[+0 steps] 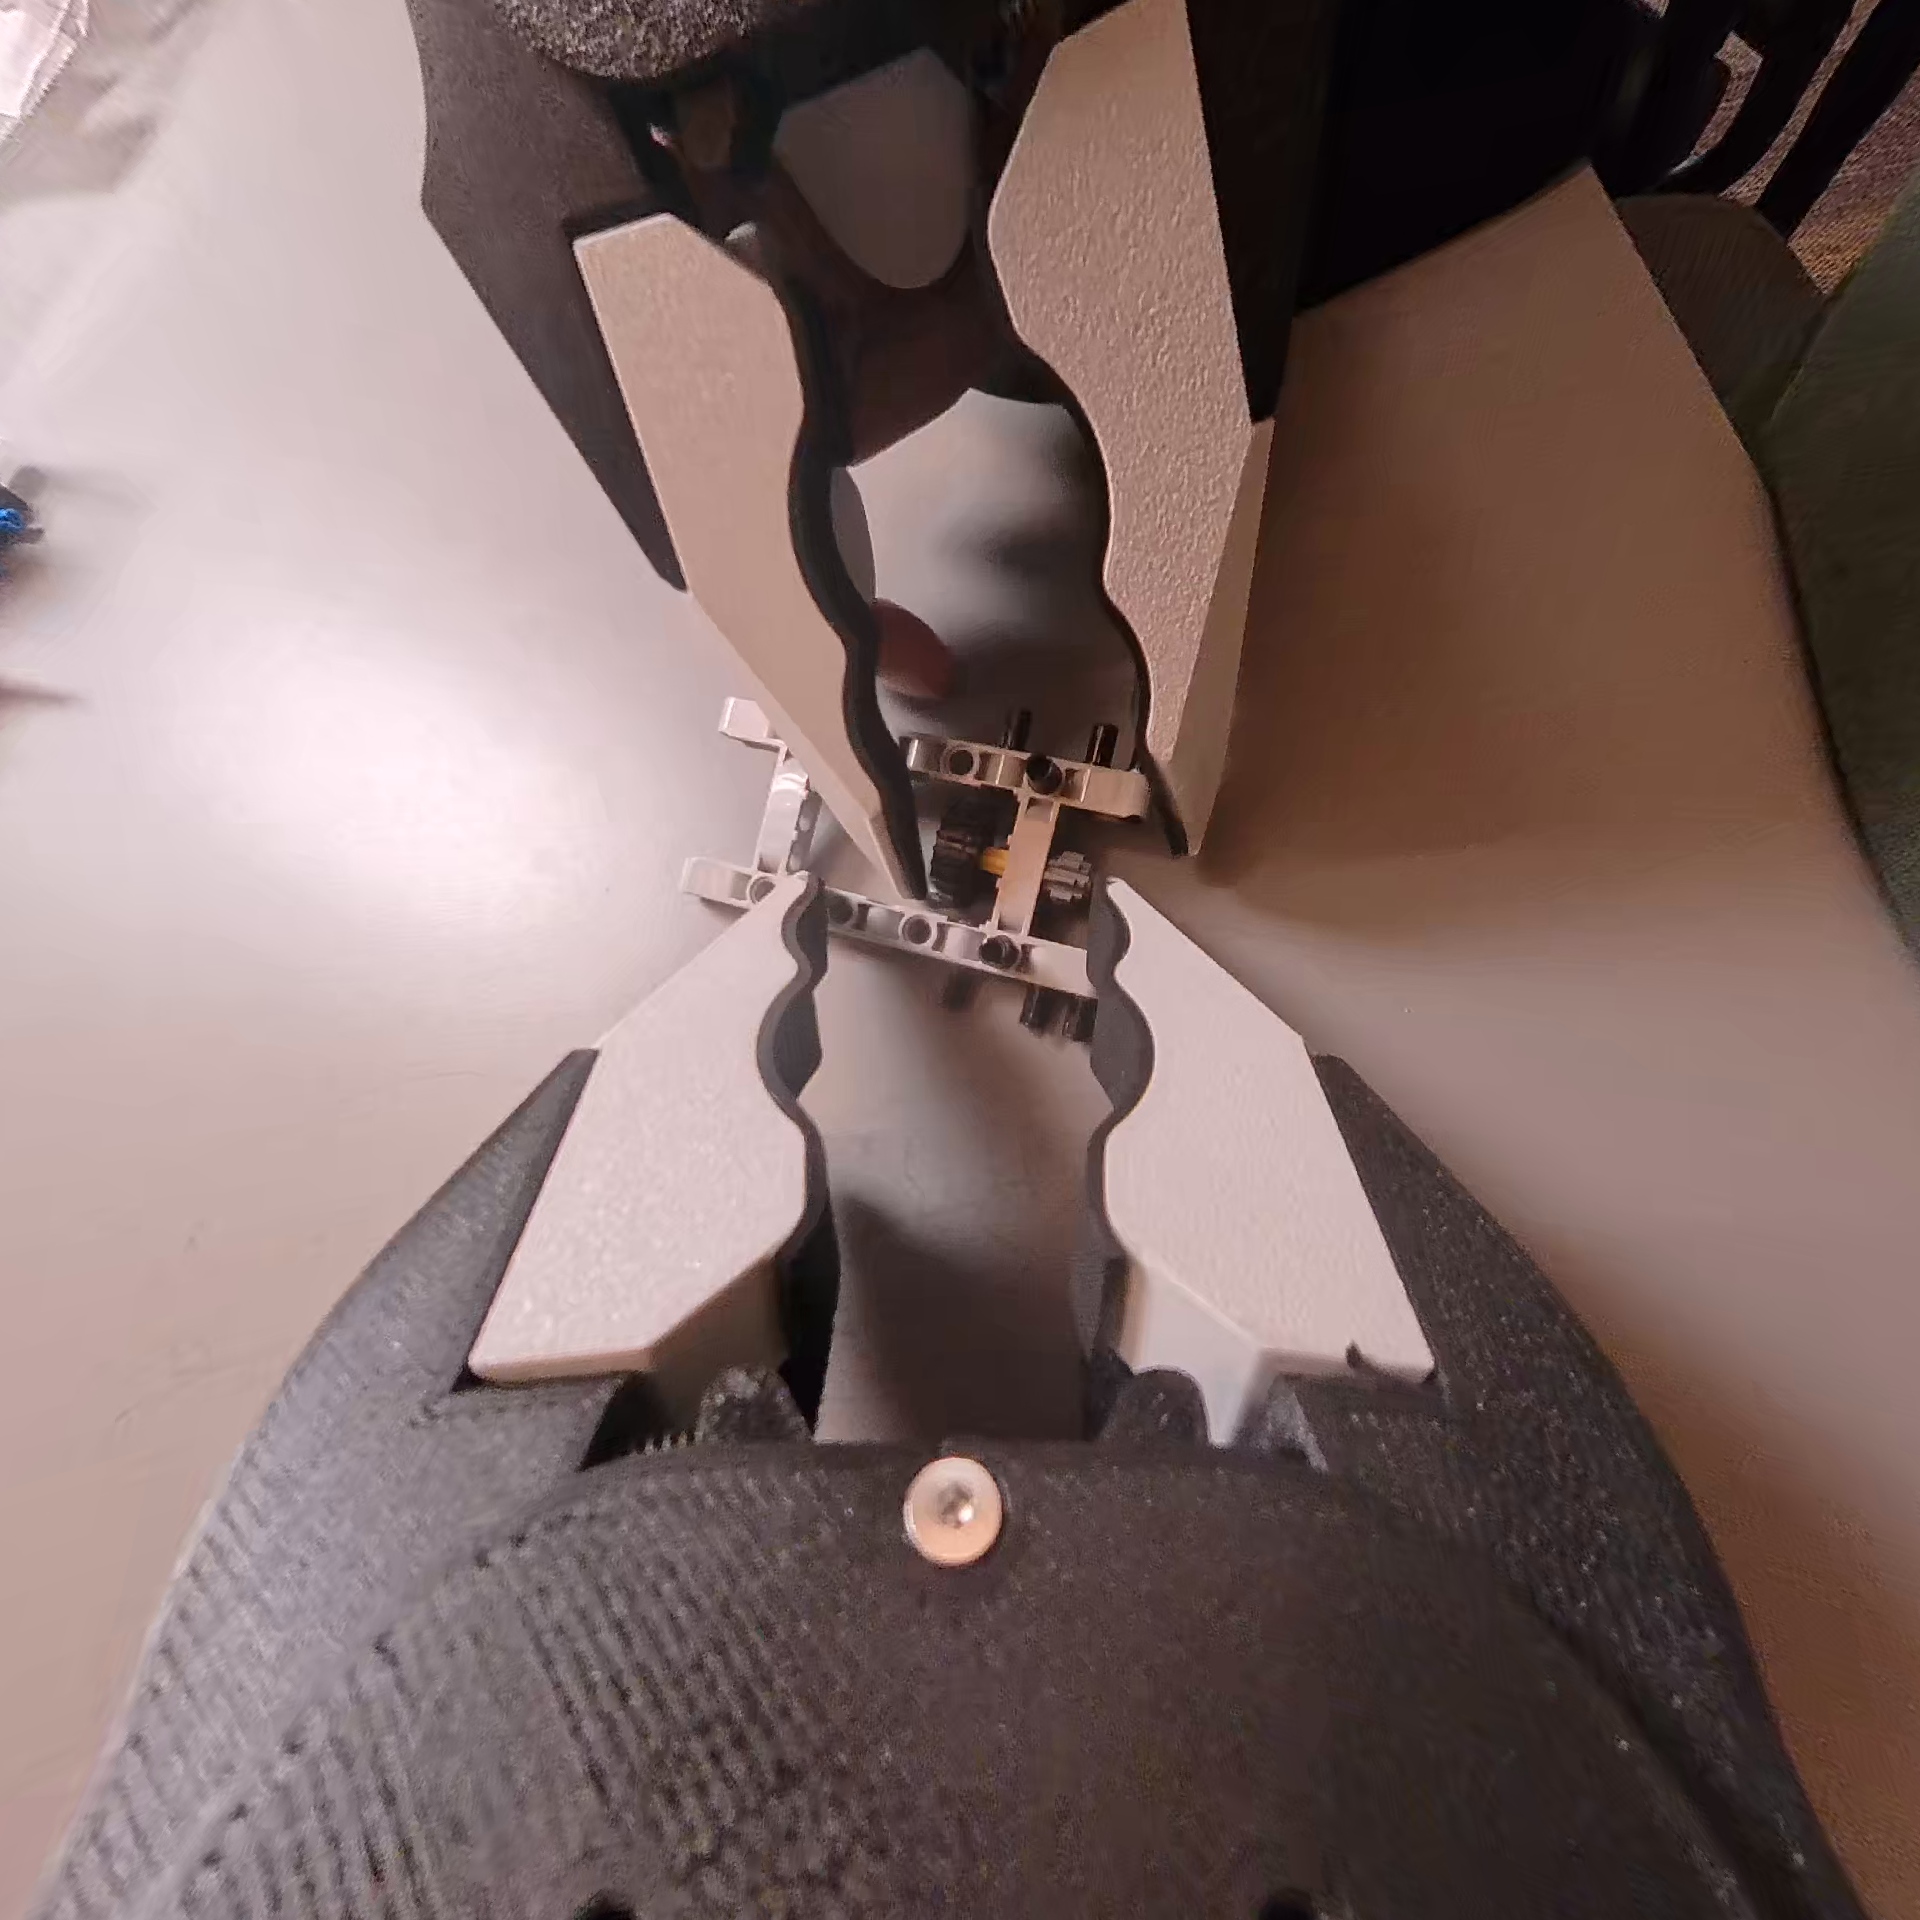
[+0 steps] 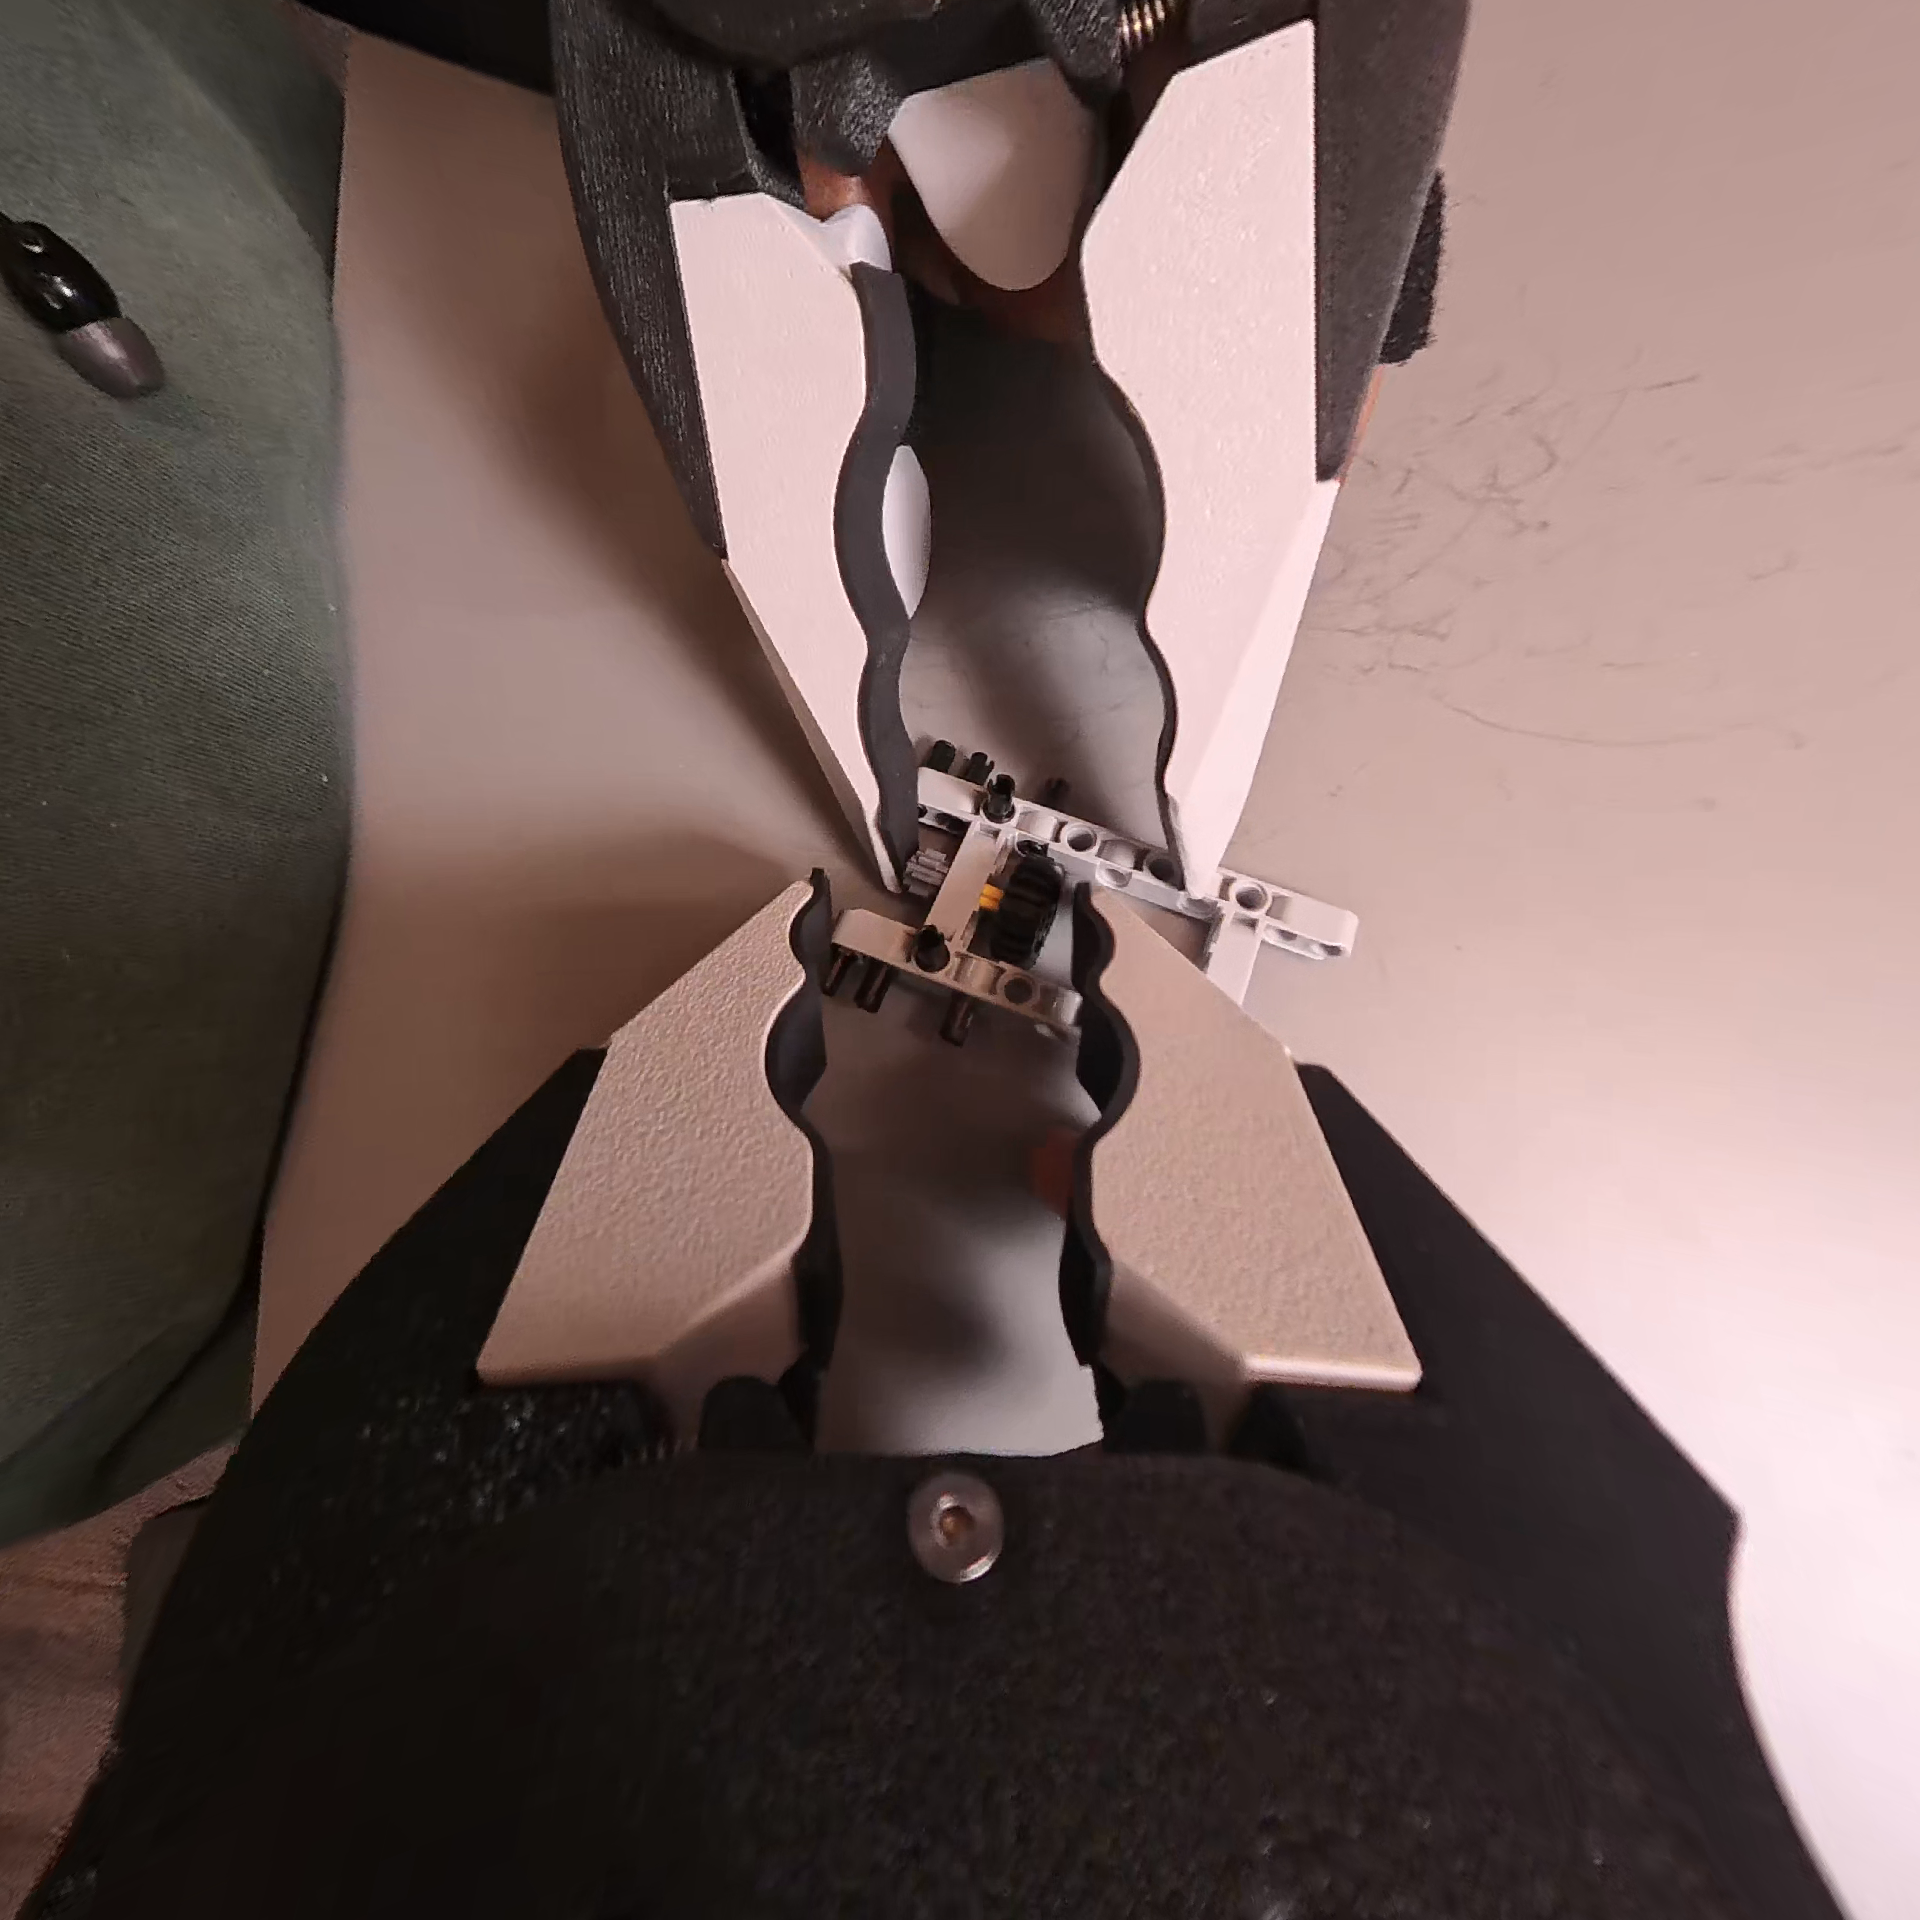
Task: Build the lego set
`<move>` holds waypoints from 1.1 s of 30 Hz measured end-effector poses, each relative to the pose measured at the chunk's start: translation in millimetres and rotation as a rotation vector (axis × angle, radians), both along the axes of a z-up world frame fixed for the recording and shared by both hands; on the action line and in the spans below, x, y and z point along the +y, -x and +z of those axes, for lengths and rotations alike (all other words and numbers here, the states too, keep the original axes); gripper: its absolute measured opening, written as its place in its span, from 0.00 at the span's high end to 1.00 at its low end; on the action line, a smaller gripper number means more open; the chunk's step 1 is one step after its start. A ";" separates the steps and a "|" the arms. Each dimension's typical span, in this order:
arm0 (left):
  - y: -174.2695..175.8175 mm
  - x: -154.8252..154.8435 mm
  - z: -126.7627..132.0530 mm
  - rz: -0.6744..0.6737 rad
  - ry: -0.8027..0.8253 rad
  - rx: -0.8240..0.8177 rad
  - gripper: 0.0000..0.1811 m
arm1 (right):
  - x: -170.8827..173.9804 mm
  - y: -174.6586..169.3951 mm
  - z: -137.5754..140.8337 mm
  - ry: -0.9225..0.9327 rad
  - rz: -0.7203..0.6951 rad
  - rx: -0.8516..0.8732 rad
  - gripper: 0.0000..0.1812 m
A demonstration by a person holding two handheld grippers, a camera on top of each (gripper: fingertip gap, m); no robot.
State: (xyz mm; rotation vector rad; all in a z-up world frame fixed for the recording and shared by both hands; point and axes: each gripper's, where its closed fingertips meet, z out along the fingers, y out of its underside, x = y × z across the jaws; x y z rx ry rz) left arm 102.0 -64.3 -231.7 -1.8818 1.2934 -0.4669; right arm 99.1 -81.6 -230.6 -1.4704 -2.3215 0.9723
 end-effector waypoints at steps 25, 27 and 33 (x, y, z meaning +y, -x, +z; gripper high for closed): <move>0.6 3.8 -0.2 0.046 0.010 -0.002 0.73 | -1.0 -10.2 10.9 0.029 -0.076 -0.039 0.77; -0.1 3.4 -0.2 0.040 0.016 -0.005 0.74 | -0.9 -10.3 10.5 0.033 -0.079 -0.040 0.77; -1.6 1.1 0.0 0.026 0.009 -0.002 0.74 | -2.7 -12.3 10.7 0.056 -0.060 -0.043 0.78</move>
